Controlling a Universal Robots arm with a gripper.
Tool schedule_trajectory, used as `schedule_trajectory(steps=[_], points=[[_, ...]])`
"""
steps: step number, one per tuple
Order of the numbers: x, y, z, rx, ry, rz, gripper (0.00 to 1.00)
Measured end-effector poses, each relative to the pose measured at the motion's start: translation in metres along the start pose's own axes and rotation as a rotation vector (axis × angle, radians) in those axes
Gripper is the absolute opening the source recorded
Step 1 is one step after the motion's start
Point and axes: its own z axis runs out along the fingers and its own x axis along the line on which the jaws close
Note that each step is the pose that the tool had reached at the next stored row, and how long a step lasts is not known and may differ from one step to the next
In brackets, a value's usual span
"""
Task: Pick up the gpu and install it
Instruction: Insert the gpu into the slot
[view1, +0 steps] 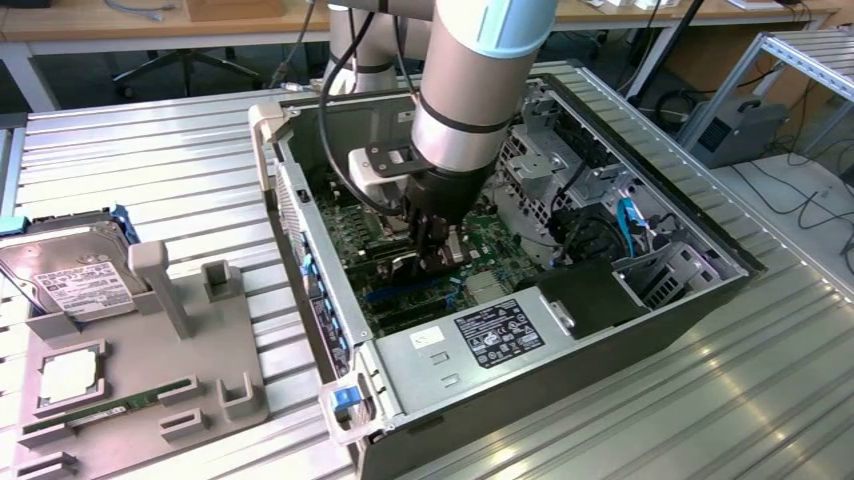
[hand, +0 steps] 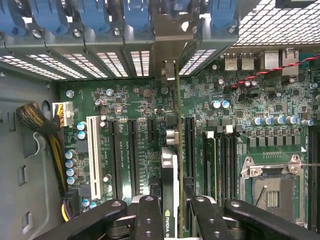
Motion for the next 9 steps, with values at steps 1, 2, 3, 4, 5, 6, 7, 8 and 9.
schedule_trajectory(steps=[1, 2, 3, 4, 5, 6, 7, 8, 9], points=[[0.0, 0.0, 0.0002, 0.0002, -0.0004, 0.0, 0.27], [0.0, 0.0, 0.0002, 0.0002, -0.0004, 0.0, 0.27], [-0.0001, 0.0, 0.0001, 0.0002, -0.0006, 0.0, 0.27], [-0.0001, 0.0, -0.0003, 0.0003, -0.0008, 0.0, 0.27], [-0.0001, 0.0, -0.0006, 0.0004, -0.001, 0.0, 0.27], [-0.0001, 0.0, -0.0007, 0.0004, -0.0017, 0.0, 0.27], [-0.0001, 0.0001, -0.0008, 0.0003, -0.0031, 0.0, 0.27], [-0.0001, 0.0001, -0.0009, 0.0001, -0.0036, 0.0, 0.27], [-0.0001, 0.0, -0.001, 0.0001, -0.0049, 0.0, 0.27]])
